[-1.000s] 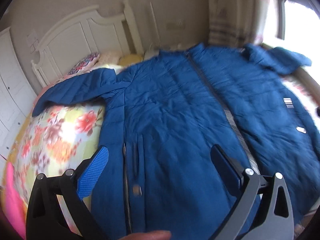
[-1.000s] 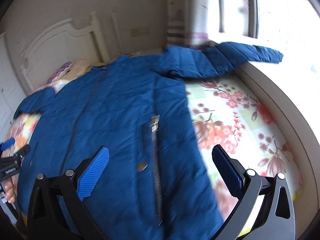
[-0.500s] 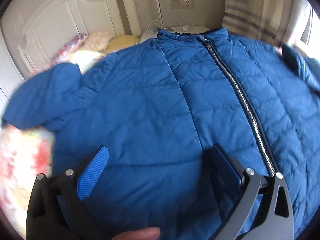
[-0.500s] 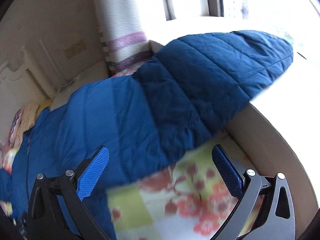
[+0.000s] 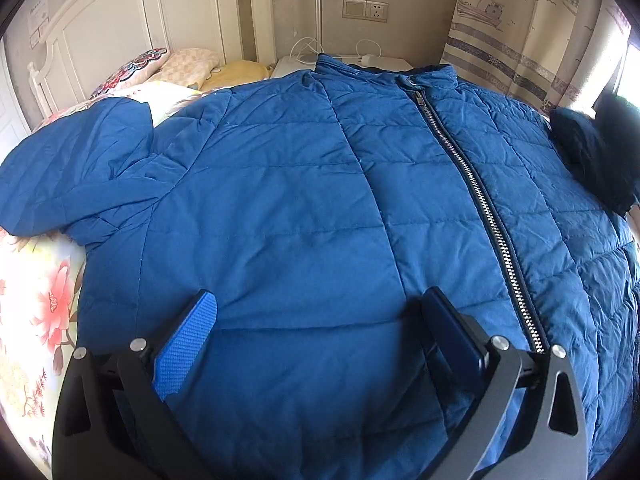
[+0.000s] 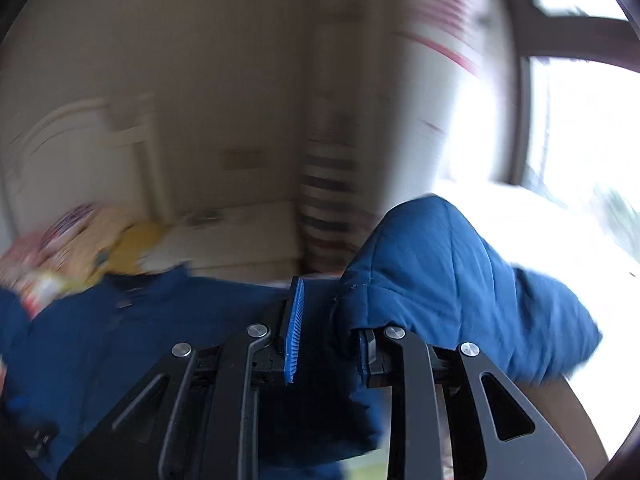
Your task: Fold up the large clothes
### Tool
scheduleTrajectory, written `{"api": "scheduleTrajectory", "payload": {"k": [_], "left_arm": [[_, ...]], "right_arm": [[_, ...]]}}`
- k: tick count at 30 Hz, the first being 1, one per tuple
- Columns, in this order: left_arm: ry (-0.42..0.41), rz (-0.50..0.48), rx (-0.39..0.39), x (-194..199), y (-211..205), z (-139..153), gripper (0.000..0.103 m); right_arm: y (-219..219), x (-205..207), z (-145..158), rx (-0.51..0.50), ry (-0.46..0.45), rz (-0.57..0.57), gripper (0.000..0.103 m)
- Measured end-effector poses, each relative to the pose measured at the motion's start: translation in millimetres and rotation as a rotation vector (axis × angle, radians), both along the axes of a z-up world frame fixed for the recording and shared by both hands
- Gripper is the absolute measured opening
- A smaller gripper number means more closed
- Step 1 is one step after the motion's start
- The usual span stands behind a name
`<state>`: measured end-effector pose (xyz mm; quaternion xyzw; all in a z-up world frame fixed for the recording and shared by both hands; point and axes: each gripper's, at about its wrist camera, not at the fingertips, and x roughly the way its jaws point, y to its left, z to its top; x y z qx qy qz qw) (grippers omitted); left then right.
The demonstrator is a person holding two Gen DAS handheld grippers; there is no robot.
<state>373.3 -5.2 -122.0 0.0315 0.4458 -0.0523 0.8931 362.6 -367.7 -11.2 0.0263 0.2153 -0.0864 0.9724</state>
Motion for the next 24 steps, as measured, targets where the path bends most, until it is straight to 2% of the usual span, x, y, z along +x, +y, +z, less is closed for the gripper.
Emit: {"api": "scheduleTrajectory", "payload": {"k": [3, 5, 7, 9, 10, 11, 13, 15, 16, 17, 19, 21, 23, 24], "left_arm": [[-0.001, 0.0, 0.0, -0.3, 0.0, -0.2, 0.101], [-0.001, 0.0, 0.0, -0.4, -0.1, -0.3, 0.101], [-0.001, 0.0, -0.001, 0.1, -0.5, -0.3, 0.101], [0.0, 0.0, -0.003, 1.1, -1.3, 0.1, 0.101], [0.0, 0.0, -0.003, 1.1, -1.4, 0.1, 0.101], [-0.001, -0.001, -0.003, 0.5, -0.9, -0.3, 0.101], [0.0, 0.0, -0.004, 1.4, -1.7, 0.3, 0.101], [-0.001, 0.0, -0.004, 0.0, -1.1, -0.1, 0.101], [-0.001, -0.001, -0.004, -0.1, -1.0, -0.2, 0.101], [-0.001, -0.001, -0.005, 0.0, -1.0, -0.1, 0.101], [-0.001, -0.001, -0.004, -0.2, -1.1, -0.3, 0.101], [-0.001, -0.001, -0.005, -0.3, -1.3, 0.1, 0.101], [-0.002, -0.001, -0.005, -0.3, -1.5, -0.1, 0.101], [-0.002, -0.001, -0.005, -0.3, -1.4, -0.2, 0.101]], "right_arm": [[80.8, -0.1, 1.1, -0.135, 0.012, 0.214, 0.025], [131.5, -0.7, -15.2, -0.225, 0.074, 0.307, 0.025], [166.5, 4.0, -44.0, -0.292, 0.17, 0.387, 0.025], [179.4, 12.9, -72.5, -0.304, 0.277, 0.426, 0.027], [180.9, 20.1, -95.0, -0.288, 0.371, 0.45, 0.03], [180.6, 26.9, -107.4, -0.288, 0.42, 0.455, 0.037], [174.9, 24.7, -105.4, -0.267, 0.408, 0.458, 0.047], [165.1, 23.1, -95.2, -0.211, 0.465, 0.483, 0.069], [159.8, 17.8, -86.3, -0.177, 0.481, 0.489, 0.069], [146.5, 6.2, -72.0, -0.113, 0.46, 0.485, 0.069], [109.2, -18.1, -47.6, 0.016, 0.379, 0.439, 0.069], [63.2, -28.2, -37.6, 0.166, 0.315, 0.329, 0.069], [-2.2, -35.0, -44.0, 0.408, 0.27, 0.158, 0.07], [-31.7, -38.6, -53.8, 0.528, 0.28, 0.069, 0.07]]}}
